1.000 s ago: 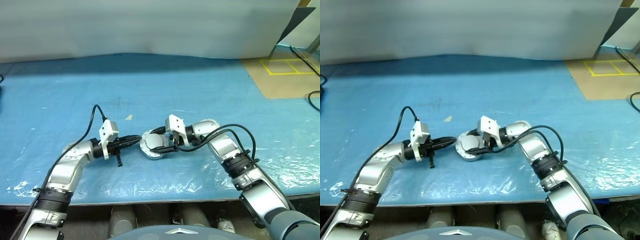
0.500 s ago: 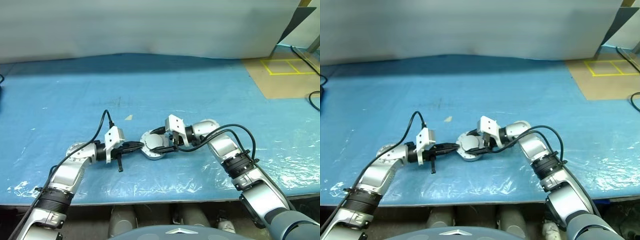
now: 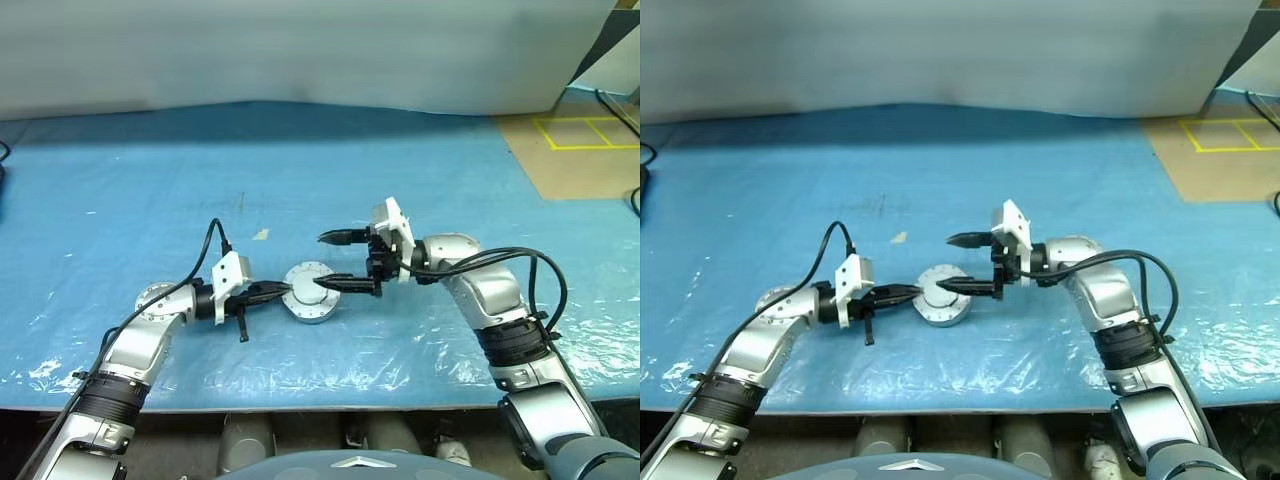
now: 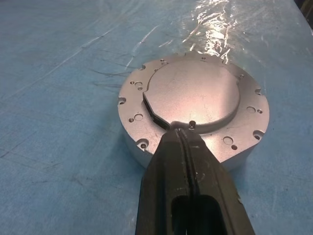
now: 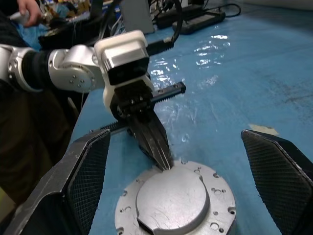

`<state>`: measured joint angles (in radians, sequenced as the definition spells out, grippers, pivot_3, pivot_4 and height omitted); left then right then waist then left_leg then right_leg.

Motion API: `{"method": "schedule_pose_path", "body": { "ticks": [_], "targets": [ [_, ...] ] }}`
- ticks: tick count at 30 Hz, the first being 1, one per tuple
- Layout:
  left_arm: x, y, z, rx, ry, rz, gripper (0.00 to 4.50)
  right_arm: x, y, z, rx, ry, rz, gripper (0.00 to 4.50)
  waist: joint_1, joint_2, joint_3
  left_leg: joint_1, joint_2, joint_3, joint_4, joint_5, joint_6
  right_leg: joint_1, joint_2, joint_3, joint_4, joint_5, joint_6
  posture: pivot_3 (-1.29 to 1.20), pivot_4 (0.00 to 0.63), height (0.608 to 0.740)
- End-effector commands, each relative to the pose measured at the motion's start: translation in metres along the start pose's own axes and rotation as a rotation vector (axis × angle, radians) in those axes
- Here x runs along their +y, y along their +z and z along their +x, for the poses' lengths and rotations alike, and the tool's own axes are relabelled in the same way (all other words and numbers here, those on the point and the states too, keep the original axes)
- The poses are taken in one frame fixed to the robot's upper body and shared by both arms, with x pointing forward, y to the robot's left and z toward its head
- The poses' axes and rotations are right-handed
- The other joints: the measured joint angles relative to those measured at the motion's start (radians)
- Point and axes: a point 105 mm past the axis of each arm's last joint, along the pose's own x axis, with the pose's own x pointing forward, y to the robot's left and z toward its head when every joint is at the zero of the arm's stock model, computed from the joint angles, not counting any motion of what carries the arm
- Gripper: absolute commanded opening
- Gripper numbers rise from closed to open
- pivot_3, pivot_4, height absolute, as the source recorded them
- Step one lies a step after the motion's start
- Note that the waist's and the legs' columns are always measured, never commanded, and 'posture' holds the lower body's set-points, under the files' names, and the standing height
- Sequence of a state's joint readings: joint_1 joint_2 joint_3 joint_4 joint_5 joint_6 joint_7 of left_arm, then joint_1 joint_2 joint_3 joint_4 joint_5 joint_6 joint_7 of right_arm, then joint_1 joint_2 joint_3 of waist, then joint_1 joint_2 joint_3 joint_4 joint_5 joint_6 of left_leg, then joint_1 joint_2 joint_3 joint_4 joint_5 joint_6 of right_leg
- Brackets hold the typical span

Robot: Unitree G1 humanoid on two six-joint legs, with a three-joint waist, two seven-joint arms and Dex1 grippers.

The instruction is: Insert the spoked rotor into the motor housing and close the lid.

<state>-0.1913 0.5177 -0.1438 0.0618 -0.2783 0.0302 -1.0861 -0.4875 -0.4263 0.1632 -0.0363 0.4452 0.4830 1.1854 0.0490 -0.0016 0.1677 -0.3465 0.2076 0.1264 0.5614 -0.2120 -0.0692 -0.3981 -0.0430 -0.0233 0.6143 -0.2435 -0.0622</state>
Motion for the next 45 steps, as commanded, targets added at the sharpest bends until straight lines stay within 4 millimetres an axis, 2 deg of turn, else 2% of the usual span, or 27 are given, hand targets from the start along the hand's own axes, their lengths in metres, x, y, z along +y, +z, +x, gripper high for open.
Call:
{"method": "schedule_pose_path", "body": {
  "ticks": [1,8,13,18,29,38,41,45],
  "targets": [
    [-0.004,-0.004,0.002,0.036,-0.014,-0.011,0.00,-0.003,0.006,-0.008,-0.027,-0.055,0.050,4.47,0.000,0.000,0.000,0.000,0.000,0.000,0.000,-0.001,-0.001,0.000,0.000,0.000,0.000,0.000,0.000,0.00,0.150,0.740],
    [-0.002,0.000,0.003,0.029,-0.014,-0.008,0.00,-0.018,-0.023,-0.028,0.061,-0.216,0.269,4.47,0.001,0.000,0.000,0.000,0.000,0.000,0.001,-0.001,-0.002,0.000,0.000,0.000,-0.001,0.000,0.000,0.00,0.150,0.740],
    [-0.002,0.002,0.003,0.022,-0.012,-0.006,0.00,-0.011,-0.038,-0.043,0.063,-0.241,0.505,4.47,0.004,0.000,0.000,-0.001,-0.001,0.000,0.001,-0.001,-0.002,0.000,0.000,0.000,-0.002,0.000,0.000,0.00,0.150,0.740],
    [-0.004,0.004,0.005,0.015,-0.010,-0.008,0.00,-0.006,-0.045,-0.048,0.016,-0.238,0.706,4.47,0.004,0.000,0.000,-0.001,-0.001,0.000,0.001,-0.001,-0.002,0.000,0.000,0.000,-0.002,0.000,0.000,0.00,0.150,0.740],
    [-0.005,0.004,0.004,0.014,-0.001,-0.014,0.00,0.016,-0.088,-0.033,0.097,-0.249,0.923,4.47,0.012,0.001,0.000,0.000,0.000,0.000,0.001,0.000,-0.002,0.001,0.000,0.000,-0.002,0.000,0.000,0.00,0.150,0.740],
    [-0.005,-0.002,0.003,0.019,0.006,-0.017,0.00,0.006,-0.087,-0.020,0.054,-0.260,0.971,4.47,0.013,0.002,-0.001,0.002,0.000,0.000,0.001,0.000,-0.002,0.003,0.000,0.000,-0.001,0.000,0.000,0.00,0.150,0.740],
    [-0.005,-0.004,0.003,0.020,0.008,-0.016,0.00,0.004,-0.086,-0.020,0.037,-0.265,0.986,3.92,0.016,0.002,-0.001,0.003,0.000,0.000,0.001,0.000,-0.002,0.004,0.000,0.000,-0.001,0.000,0.000,0.00,0.150,0.740],
    [-0.006,-0.006,0.002,0.021,0.008,-0.015,0.00,0.001,-0.082,-0.023,-0.009,-0.266,1.015,2.59,0.019,0.002,-0.001,0.002,0.000,0.000,0.001,0.000,-0.003,0.003,0.000,0.000,-0.001,0.000,0.000,0.00,0.150,0.740]
  ]
}}
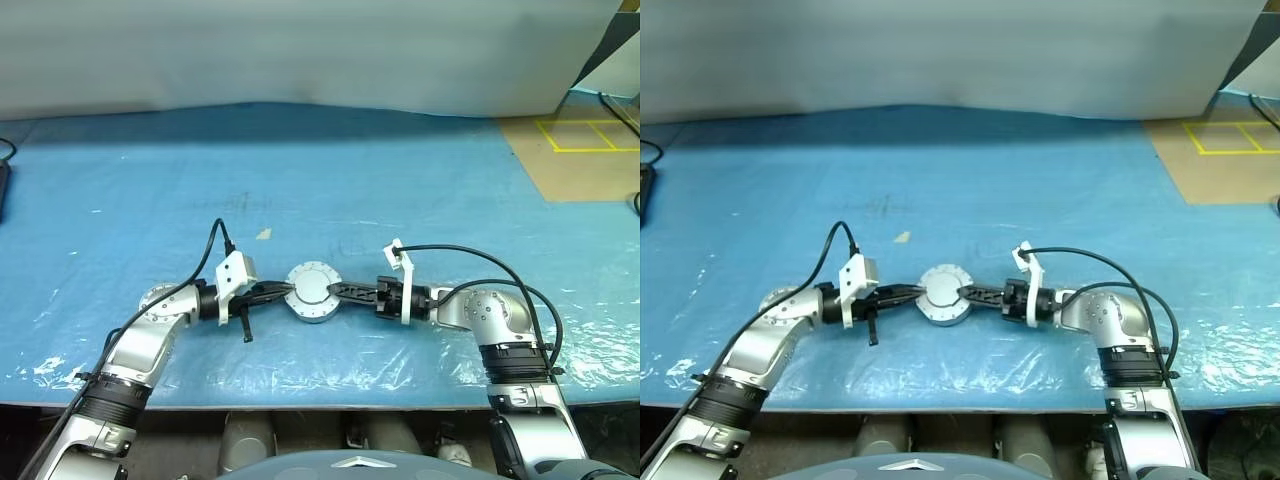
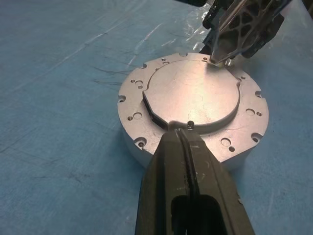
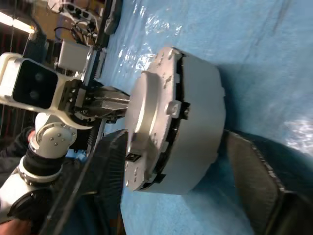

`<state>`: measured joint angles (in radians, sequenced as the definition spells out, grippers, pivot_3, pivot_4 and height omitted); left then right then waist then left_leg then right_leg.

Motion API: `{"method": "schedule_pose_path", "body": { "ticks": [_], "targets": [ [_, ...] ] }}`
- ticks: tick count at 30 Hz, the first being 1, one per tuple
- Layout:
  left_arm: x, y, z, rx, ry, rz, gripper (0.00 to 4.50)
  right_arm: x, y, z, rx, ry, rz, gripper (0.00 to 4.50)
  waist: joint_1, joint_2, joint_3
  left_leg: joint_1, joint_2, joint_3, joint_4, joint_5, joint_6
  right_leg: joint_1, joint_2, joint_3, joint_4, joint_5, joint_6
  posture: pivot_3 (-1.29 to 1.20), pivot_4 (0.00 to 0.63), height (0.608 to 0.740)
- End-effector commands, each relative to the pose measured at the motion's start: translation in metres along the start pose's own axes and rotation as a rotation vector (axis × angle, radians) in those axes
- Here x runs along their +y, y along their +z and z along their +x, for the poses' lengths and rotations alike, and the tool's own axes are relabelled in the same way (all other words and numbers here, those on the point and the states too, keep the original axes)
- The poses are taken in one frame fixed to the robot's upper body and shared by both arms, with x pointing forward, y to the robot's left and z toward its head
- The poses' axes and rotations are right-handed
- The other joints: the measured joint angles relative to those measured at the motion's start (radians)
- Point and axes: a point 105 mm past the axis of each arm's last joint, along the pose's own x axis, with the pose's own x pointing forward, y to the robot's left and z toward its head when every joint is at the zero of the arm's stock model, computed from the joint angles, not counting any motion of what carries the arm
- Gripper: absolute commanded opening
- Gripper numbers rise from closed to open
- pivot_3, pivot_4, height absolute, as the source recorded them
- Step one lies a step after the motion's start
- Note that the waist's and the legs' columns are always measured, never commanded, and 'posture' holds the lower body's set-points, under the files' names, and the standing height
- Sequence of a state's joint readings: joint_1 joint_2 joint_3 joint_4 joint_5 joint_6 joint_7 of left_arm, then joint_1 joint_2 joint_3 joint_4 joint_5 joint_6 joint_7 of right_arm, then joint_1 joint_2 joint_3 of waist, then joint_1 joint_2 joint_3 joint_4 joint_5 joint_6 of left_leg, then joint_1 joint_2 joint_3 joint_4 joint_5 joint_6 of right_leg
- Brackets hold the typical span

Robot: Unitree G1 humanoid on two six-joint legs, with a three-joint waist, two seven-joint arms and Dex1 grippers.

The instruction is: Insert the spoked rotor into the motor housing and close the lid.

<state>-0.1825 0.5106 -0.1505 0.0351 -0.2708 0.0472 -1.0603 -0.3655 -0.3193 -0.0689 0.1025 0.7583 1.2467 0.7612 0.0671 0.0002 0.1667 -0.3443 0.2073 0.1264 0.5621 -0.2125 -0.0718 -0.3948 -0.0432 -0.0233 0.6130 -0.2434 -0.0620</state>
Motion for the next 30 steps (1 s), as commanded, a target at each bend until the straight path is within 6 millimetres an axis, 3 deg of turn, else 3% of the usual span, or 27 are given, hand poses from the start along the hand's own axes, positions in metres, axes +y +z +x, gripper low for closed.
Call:
{"method": "schedule_pose_path", "body": {
  "ticks": [1,5,14,18,30],
  "targets": [
    [-0.004,-0.008,-0.001,0.020,-0.004,-0.014,0.00,0.002,0.004,-0.003,-0.024,0.016,0.026,2.25,0.001,0.001,0.000,0.000,0.000,0.000,0.000,0.000,0.000,0.000,0.000,0.000,0.000,0.000,0.000,0.00,0.150,0.740],
    [-0.006,-0.007,0.001,0.017,-0.009,-0.014,0.00,0.002,0.006,-0.003,-0.033,0.016,0.043,1.15,0.002,0.002,-0.001,0.000,0.000,0.000,0.000,0.000,0.000,0.000,0.000,0.000,0.000,0.000,0.000,0.00,0.150,0.740],
    [-0.002,0.000,0.000,0.011,0.006,-0.009,0.00,0.000,0.005,-0.004,-0.018,-0.002,0.020,1.11,0.002,0.003,-0.002,0.001,0.000,0.000,0.000,0.000,0.000,0.000,0.000,0.000,0.000,0.000,0.000,0.00,0.150,0.740],
    [0.012,0.009,0.001,-0.044,0.119,0.030,0.00,-0.003,0.007,-0.004,-0.031,-0.016,0.027,1.11,0.002,0.003,-0.002,0.000,0.000,0.000,0.000,0.000,0.000,0.001,-0.001,0.000,0.000,0.000,0.000,0.00,0.150,0.740],
    [0.041,0.027,0.000,-0.211,0.283,-0.237,0.00,-0.003,0.031,-0.012,-0.182,0.008,0.113,1.11,0.003,0.003,-0.002,-0.004,-0.001,0.000,0.000,0.000,0.000,-0.004,0.000,0.000,0.000,0.000,0.000,0.00,0.150,0.740]
  ]
}}
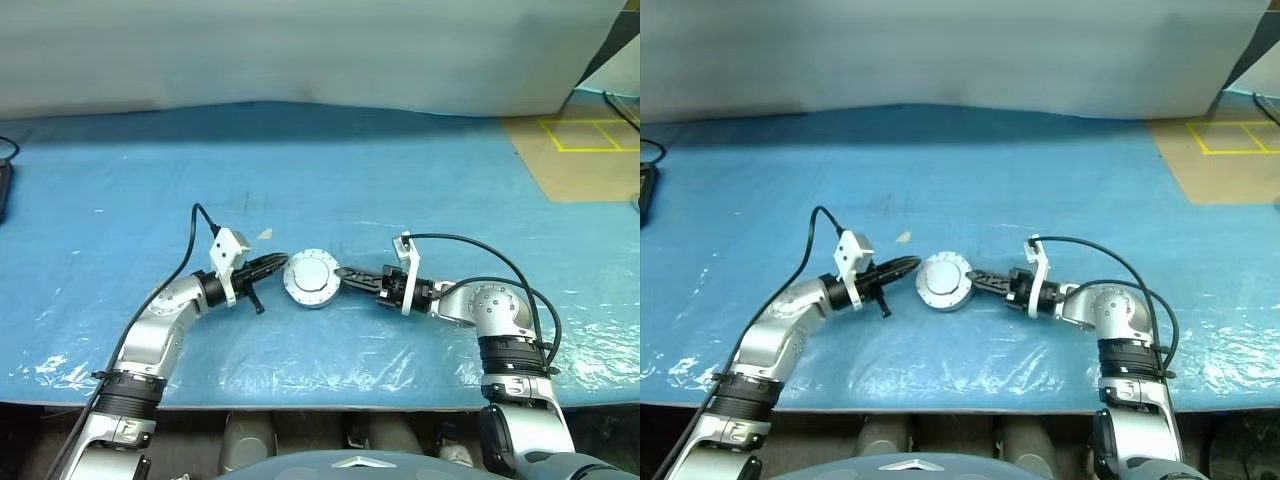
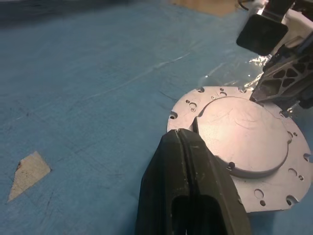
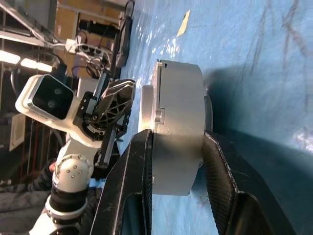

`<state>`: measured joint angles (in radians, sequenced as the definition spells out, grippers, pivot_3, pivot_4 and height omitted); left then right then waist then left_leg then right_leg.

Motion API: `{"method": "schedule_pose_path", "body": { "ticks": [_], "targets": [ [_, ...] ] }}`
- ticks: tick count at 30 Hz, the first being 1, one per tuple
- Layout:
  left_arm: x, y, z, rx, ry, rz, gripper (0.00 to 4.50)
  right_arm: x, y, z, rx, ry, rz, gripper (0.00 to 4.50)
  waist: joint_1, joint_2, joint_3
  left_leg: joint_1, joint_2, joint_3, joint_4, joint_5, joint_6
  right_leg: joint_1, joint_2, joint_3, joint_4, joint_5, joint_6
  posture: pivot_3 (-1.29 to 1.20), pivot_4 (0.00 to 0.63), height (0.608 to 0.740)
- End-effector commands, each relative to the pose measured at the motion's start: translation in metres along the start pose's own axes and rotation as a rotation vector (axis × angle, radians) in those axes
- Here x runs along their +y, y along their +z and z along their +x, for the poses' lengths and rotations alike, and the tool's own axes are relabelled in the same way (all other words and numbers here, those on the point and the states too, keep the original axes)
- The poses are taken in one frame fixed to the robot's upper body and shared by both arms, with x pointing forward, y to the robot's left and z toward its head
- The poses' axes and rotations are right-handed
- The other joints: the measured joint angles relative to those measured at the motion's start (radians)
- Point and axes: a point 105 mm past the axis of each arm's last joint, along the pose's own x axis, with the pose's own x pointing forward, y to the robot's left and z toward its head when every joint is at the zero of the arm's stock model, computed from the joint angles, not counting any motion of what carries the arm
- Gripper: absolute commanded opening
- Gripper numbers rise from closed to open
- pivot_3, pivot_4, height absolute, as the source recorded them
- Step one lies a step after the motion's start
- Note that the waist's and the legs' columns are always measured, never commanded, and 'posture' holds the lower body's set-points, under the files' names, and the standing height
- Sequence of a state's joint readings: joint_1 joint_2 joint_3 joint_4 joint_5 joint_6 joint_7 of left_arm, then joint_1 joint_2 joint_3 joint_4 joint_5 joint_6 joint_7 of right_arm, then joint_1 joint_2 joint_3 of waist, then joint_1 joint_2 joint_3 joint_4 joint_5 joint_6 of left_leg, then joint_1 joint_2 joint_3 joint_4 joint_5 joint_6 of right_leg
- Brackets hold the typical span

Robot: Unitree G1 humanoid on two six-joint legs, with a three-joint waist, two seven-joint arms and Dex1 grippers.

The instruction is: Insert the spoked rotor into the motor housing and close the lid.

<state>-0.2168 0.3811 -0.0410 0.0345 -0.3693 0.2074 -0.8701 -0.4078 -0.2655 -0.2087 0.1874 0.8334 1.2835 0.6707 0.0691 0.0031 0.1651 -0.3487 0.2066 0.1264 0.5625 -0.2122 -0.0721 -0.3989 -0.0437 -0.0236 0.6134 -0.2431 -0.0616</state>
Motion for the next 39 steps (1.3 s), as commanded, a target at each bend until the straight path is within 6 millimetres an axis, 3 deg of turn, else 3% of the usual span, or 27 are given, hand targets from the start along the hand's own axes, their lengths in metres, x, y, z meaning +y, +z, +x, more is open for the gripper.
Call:
{"method": "schedule_pose_path", "body": {
  "ticks": [1,9,10,12,16,23,29,34,39],
  "targets": [
    [0.008,0.016,-0.001,-0.066,0.032,-0.073,0.00,0.001,0.013,-0.006,-0.067,-0.006,0.004,1.11,0.002,0.000,0.000,0.000,0.000,0.000,0.000,0.000,0.000,0.000,0.000,0.000,0.000,0.000,0.000,0.00,0.150,0.740],
    [0.009,0.020,-0.004,-0.117,0.026,-0.241,0.00,0.004,0.030,-0.008,-0.163,0.008,0.037,1.11,0.001,0.000,0.000,0.000,0.000,0.000,0.000,0.000,0.000,0.000,0.000,0.000,0.000,0.000,0.000,0.00,0.150,0.740],
    [0.012,0.020,-0.005,-0.125,0.049,-0.230,0.18,0.005,0.032,-0.007,-0.177,0.010,0.043,1.11,0.001,0.000,0.000,0.000,0.000,0.000,0.000,0.000,0.000,0.000,0.000,0.000,0.000,0.000,0.000,0.00,0.150,0.740],
    [0.013,0.019,-0.005,-0.146,0.066,-0.257,0.63,0.006,0.037,-0.007,-0.202,0.017,0.053,1.11,0.001,0.000,0.000,0.000,0.000,0.000,0.000,0.000,0.000,0.000,0.000,0.000,0.000,0.000,0.000,0.00,0.150,0.740],
    [0.009,0.023,-0.004,-0.210,0.060,-0.376,1.93,0.018,0.053,-0.006,-0.268,0.059,0.058,1.11,0.001,0.000,0.000,-0.001,0.000,0.000,0.000,0.000,0.000,-0.002,0.000,0.000,-0.001,0.000,0.000,0.00,0.150,0.740],
    [0.010,0.041,0.000,-0.326,0.052,-0.519,4.43,0.043,0.079,-0.005,-0.355,0.126,0.042,1.11,0.000,0.001,0.001,-0.002,0.000,0.000,-0.001,0.000,0.000,-0.005,0.001,0.000,-0.001,0.002,0.004,0.00,0.150,0.740],
    [0.009,0.049,0.004,-0.376,0.047,-0.640,4.47,0.062,0.092,-0.003,-0.393,0.184,0.038,1.11,0.000,0.001,0.001,-0.002,0.000,0.000,-0.001,0.000,0.000,-0.005,0.001,0.000,-0.001,0.003,0.004,0.00,0.150,0.740],
    [0.003,0.064,0.009,-0.462,-0.033,-0.857,4.47,0.073,0.092,-0.001,-0.383,0.213,0.028,1.11,0.001,0.001,0.001,-0.004,0.000,-0.001,-0.001,0.000,0.000,-0.005,0.001,-0.001,-0.001,0.003,0.005,0.00,0.150,0.740],
    [0.003,0.069,0.012,-0.492,-0.038,-0.953,4.47,0.083,0.088,-0.001,-0.356,0.249,0.001,1.11,0.001,0.001,0.002,-0.005,0.000,-0.001,-0.001,0.000,0.000,-0.005,0.001,0.000,-0.001,0.004,0.006,0.00,0.150,0.740]
  ]
}}
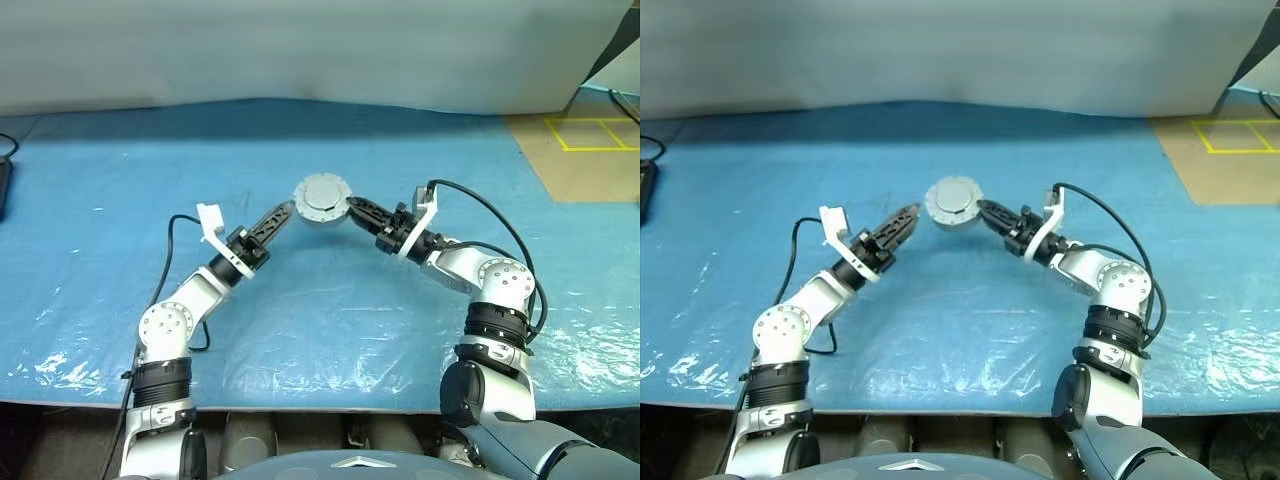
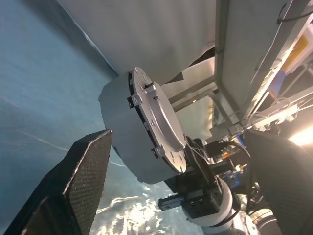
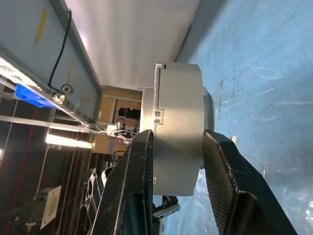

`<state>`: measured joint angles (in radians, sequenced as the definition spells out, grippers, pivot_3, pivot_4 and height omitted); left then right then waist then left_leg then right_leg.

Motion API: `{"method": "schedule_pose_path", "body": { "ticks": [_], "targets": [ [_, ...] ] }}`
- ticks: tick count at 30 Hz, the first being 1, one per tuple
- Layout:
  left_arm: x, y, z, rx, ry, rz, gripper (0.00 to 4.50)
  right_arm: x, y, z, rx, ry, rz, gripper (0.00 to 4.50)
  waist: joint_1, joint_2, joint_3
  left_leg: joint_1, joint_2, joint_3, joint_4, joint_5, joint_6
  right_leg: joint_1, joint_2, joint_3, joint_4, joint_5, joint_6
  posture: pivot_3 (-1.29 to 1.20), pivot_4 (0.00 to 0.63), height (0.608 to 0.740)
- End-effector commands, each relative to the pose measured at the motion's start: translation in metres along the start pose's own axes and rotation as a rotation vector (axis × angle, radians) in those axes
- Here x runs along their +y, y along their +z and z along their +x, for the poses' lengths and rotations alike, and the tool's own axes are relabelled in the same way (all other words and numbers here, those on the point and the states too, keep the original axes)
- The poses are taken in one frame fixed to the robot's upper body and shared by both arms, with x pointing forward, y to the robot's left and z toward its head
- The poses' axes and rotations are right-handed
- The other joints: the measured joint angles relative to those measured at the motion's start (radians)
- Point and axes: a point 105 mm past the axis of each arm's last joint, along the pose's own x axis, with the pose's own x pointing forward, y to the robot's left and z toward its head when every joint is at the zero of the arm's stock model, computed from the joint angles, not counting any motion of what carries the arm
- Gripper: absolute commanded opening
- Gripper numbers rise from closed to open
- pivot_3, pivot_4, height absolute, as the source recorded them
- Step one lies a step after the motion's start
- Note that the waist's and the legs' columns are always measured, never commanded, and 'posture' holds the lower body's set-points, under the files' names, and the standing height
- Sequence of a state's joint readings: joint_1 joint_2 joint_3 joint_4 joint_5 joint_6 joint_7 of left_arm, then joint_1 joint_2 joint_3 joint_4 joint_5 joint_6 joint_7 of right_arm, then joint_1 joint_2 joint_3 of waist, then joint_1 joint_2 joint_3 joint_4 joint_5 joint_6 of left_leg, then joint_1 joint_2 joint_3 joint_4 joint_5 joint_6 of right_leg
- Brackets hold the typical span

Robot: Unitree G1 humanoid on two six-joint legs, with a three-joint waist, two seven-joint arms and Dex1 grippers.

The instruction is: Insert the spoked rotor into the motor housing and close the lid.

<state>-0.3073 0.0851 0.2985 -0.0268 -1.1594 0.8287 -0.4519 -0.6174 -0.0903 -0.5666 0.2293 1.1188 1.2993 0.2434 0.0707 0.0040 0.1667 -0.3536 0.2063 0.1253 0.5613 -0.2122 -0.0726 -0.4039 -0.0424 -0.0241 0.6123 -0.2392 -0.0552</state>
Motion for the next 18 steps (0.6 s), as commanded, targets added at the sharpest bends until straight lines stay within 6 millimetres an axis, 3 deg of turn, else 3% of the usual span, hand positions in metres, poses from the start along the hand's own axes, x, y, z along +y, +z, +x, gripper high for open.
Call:
{"method": "schedule_pose_path", "body": {
  "ticks": [1,8,18],
  "targets": [
    [-0.013,0.007,0.003,-0.027,-0.040,-0.026,4.47,0.039,0.005,0.003,0.003,0.149,-0.079,1.11,-0.001,0.000,0.000,0.000,0.000,0.000,0.000,0.000,0.000,0.000,0.000,0.000,0.000,0.000,0.000,0.00,0.150,0.740],
    [-0.015,0.002,0.006,-0.012,-0.038,-0.047,4.47,0.048,0.005,0.005,0.005,0.185,-0.079,1.11,0.000,0.000,0.000,-0.001,0.000,-0.001,0.000,0.000,0.000,0.000,0.001,0.000,-0.002,0.002,0.003,0.00,0.150,0.740],
    [-0.025,-0.007,0.022,0.005,-0.090,-0.084,4.47,0.052,-0.019,0.009,0.105,0.210,-0.106,1.11,0.001,0.000,0.000,-0.005,-0.001,-0.002,0.001,0.000,0.000,0.000,0.001,0.000,-0.004,0.003,0.005,0.00,0.150,0.740]
  ]
}}
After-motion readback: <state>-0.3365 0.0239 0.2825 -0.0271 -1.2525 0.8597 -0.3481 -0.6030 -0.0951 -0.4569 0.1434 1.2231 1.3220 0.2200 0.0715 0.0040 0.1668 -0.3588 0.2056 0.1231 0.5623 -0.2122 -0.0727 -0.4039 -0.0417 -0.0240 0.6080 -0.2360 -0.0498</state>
